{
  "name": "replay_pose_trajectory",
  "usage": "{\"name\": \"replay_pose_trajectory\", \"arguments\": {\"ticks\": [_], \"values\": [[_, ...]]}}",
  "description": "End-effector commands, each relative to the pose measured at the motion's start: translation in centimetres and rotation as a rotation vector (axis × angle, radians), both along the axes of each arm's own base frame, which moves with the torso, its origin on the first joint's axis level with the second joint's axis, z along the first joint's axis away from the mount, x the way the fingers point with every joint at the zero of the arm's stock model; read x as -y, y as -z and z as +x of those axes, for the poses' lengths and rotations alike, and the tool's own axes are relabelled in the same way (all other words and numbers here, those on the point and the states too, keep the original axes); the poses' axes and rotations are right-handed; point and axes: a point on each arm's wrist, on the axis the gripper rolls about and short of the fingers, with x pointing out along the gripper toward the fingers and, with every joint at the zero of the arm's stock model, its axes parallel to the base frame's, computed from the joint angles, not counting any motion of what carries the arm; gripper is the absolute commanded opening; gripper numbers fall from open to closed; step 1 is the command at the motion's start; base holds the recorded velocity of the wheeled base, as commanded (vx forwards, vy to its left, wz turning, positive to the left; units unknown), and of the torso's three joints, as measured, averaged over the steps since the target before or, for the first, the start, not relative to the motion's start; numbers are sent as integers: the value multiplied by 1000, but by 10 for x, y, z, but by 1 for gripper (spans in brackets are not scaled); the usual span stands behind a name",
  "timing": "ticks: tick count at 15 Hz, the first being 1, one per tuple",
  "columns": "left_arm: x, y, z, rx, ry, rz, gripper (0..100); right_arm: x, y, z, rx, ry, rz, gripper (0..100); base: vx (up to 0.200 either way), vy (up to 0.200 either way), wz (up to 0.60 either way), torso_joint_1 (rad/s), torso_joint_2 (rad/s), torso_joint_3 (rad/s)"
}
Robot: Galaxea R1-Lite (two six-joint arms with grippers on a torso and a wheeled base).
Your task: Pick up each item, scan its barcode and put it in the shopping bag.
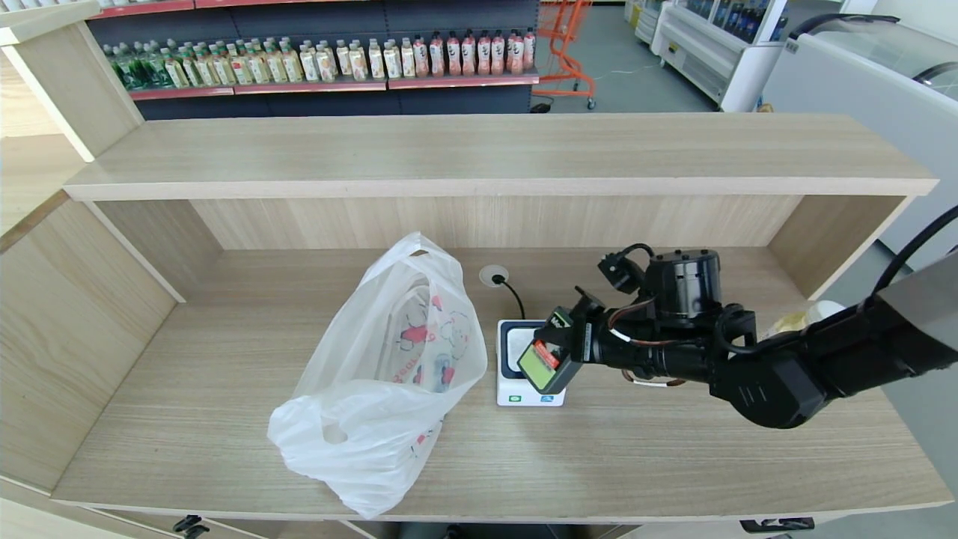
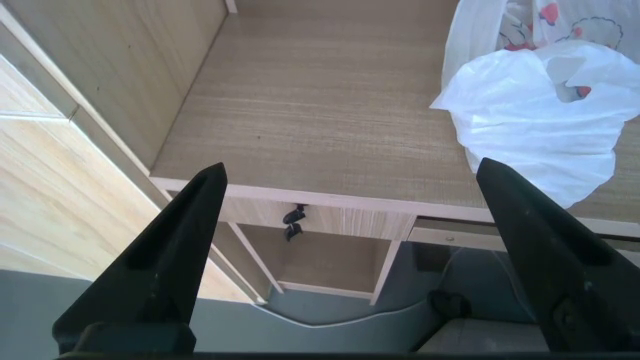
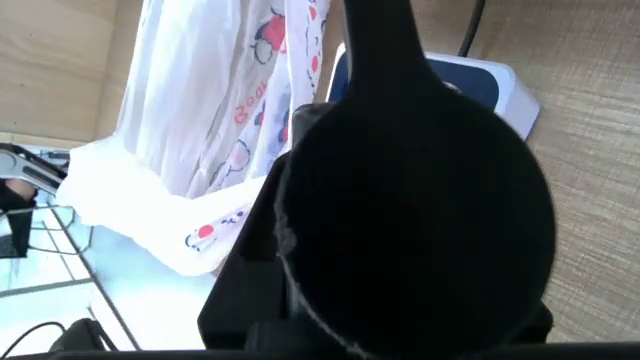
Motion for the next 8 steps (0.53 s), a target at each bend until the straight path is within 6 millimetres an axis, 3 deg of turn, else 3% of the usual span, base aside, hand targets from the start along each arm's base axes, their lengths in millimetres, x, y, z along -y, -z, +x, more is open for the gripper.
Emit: {"name": "replay_pose_trajectory", "arguments": {"ticks": [1, 8], "values": [[0, 0, 0, 0, -1, 0, 100, -5, 10, 4, 4, -15, -15, 0, 0, 0, 0, 0, 0, 0], [0, 0, 0, 0, -1, 0, 100, -10, 14, 8, 50, -32, -24, 0, 0, 0, 0, 0, 0, 0]]}}
